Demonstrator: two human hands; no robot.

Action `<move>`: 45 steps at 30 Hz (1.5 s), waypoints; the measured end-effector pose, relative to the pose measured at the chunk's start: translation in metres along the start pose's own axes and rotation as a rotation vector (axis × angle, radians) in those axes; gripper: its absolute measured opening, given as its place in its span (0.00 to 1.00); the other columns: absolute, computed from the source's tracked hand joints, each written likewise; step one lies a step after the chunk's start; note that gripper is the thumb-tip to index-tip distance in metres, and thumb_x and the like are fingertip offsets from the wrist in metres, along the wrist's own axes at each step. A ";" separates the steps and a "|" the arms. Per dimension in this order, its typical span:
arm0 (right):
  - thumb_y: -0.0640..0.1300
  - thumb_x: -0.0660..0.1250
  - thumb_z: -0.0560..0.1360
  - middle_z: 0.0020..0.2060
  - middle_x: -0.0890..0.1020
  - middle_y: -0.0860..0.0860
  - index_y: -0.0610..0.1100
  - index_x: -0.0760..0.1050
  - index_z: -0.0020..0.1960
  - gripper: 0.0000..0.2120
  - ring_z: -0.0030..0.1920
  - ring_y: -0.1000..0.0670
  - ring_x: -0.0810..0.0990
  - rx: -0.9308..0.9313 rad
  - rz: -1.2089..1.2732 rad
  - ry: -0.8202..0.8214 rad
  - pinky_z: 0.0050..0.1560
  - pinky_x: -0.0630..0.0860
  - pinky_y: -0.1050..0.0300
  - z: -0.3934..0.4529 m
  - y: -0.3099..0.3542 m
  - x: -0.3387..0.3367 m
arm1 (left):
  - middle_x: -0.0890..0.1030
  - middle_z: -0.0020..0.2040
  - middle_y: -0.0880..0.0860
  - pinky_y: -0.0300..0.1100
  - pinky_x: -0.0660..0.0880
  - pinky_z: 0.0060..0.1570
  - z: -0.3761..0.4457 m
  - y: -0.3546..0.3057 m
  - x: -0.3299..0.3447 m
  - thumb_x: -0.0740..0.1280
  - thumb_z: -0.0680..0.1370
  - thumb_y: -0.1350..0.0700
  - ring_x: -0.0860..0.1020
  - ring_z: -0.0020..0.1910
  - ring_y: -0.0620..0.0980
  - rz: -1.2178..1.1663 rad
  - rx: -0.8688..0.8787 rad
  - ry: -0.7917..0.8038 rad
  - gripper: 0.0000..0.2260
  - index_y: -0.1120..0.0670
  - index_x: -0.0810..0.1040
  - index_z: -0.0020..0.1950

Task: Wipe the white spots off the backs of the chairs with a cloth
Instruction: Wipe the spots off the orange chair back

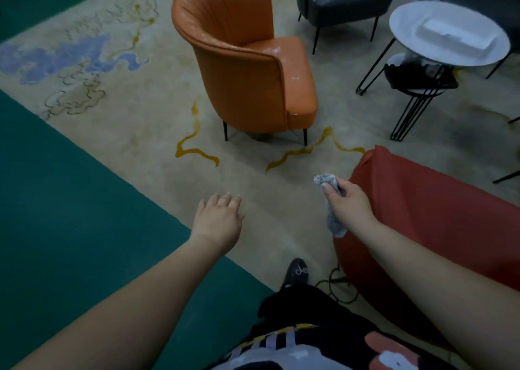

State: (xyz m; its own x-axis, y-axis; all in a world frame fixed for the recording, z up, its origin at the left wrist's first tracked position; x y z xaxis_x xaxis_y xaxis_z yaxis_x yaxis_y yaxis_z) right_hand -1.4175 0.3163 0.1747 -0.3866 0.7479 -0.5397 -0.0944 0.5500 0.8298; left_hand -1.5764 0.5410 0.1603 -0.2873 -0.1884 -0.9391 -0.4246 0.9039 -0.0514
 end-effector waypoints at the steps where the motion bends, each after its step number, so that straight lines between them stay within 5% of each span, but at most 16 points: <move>1: 0.45 0.65 0.78 0.43 0.81 0.57 0.49 0.80 0.55 0.08 0.45 0.59 0.79 0.026 0.021 0.007 0.42 0.70 0.70 0.012 0.001 0.001 | 0.60 0.77 0.51 0.53 0.54 0.72 0.014 0.002 -0.003 0.50 0.82 0.45 0.57 0.75 0.55 -0.002 0.004 -0.005 0.23 0.48 0.57 0.77; 5: 0.47 0.65 0.78 0.47 0.82 0.57 0.51 0.79 0.59 0.11 0.49 0.57 0.79 0.078 0.091 0.017 0.49 0.71 0.62 0.072 0.009 0.002 | 0.59 0.77 0.51 0.53 0.55 0.72 0.076 0.001 -0.020 0.50 0.82 0.44 0.57 0.75 0.54 0.013 0.033 -0.010 0.23 0.48 0.56 0.77; 10: 0.44 0.66 0.78 0.46 0.81 0.61 0.52 0.76 0.62 0.13 0.43 0.68 0.76 0.166 0.284 0.071 0.39 0.70 0.78 0.154 0.024 0.001 | 0.62 0.76 0.50 0.46 0.59 0.71 0.150 -0.009 -0.062 0.55 0.82 0.47 0.62 0.73 0.52 -0.163 0.046 -0.076 0.23 0.48 0.58 0.77; 17: 0.42 0.64 0.79 0.59 0.81 0.49 0.54 0.74 0.63 0.15 0.58 0.50 0.79 0.215 0.516 0.203 0.61 0.75 0.51 0.243 0.069 0.014 | 0.71 0.71 0.48 0.23 0.56 0.60 0.244 -0.050 -0.145 0.65 0.79 0.54 0.69 0.68 0.45 -0.564 0.254 -0.130 0.20 0.48 0.70 0.72; 21: 0.38 0.60 0.80 0.62 0.79 0.48 0.52 0.72 0.68 0.18 0.61 0.48 0.78 0.221 0.612 0.285 0.64 0.74 0.46 0.274 0.087 0.022 | 0.80 0.61 0.47 0.27 0.72 0.54 0.286 -0.056 -0.155 0.68 0.78 0.55 0.78 0.54 0.35 -0.910 0.187 0.014 0.18 0.48 0.75 0.67; 25: 0.31 0.64 0.76 0.61 0.78 0.45 0.51 0.71 0.68 0.25 0.60 0.46 0.79 0.208 0.594 0.272 0.61 0.76 0.45 0.310 0.098 0.030 | 0.82 0.56 0.49 0.41 0.76 0.56 0.333 -0.050 -0.159 0.74 0.72 0.53 0.80 0.53 0.44 -1.008 0.109 0.017 0.22 0.53 0.76 0.65; 29: 0.30 0.69 0.72 0.63 0.77 0.47 0.51 0.70 0.69 0.30 0.62 0.48 0.77 0.194 0.479 0.223 0.64 0.74 0.46 0.353 0.107 0.040 | 0.81 0.46 0.44 0.28 0.74 0.42 0.383 -0.036 -0.173 0.76 0.70 0.52 0.79 0.44 0.39 -0.935 0.126 0.008 0.16 0.47 0.77 0.55; 32: 0.30 0.70 0.71 0.61 0.78 0.47 0.49 0.67 0.71 0.33 0.61 0.48 0.78 0.212 0.443 0.174 0.63 0.75 0.47 0.387 0.114 0.042 | 0.82 0.41 0.44 0.29 0.74 0.39 0.417 -0.025 -0.185 0.73 0.73 0.57 0.79 0.41 0.42 -1.010 0.138 0.040 0.05 0.49 0.80 0.46; 37: 0.36 0.72 0.72 0.51 0.84 0.45 0.41 0.77 0.60 0.17 0.49 0.49 0.83 0.268 0.421 0.147 0.51 0.80 0.54 0.429 0.116 0.041 | 0.81 0.41 0.51 0.50 0.79 0.47 0.467 -0.014 -0.204 0.67 0.77 0.57 0.79 0.41 0.49 -1.154 0.100 0.162 0.01 0.53 0.78 0.46; 41: 0.39 0.75 0.69 0.38 0.85 0.54 0.46 0.79 0.46 0.08 0.39 0.57 0.83 0.287 0.468 0.085 0.37 0.78 0.64 0.458 0.112 0.030 | 0.82 0.40 0.51 0.43 0.79 0.37 0.501 -0.020 -0.216 0.67 0.77 0.57 0.79 0.38 0.46 -1.222 0.080 0.162 0.02 0.52 0.79 0.47; 45: 0.38 0.75 0.69 0.44 0.85 0.48 0.46 0.77 0.48 0.10 0.46 0.48 0.84 0.304 0.531 0.089 0.48 0.81 0.50 0.492 0.106 0.018 | 0.82 0.39 0.50 0.44 0.78 0.37 0.533 -0.037 -0.226 0.72 0.74 0.55 0.80 0.37 0.47 -1.174 0.023 0.074 0.04 0.51 0.79 0.46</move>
State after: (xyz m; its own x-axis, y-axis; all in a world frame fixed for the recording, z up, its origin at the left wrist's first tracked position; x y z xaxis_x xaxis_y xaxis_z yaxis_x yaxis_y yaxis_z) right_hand -0.9831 0.5704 0.1831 -0.3855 0.9219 -0.0396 0.3927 0.2027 0.8970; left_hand -1.0379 0.7552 0.1937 0.2200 -0.9316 -0.2895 -0.4465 0.1677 -0.8789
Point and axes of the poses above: each hand's wrist, its own z-axis towards the middle knuckle, its own x-axis out of the palm, y = z × x, the point moved 2 cm from there along z, towards the middle knuckle
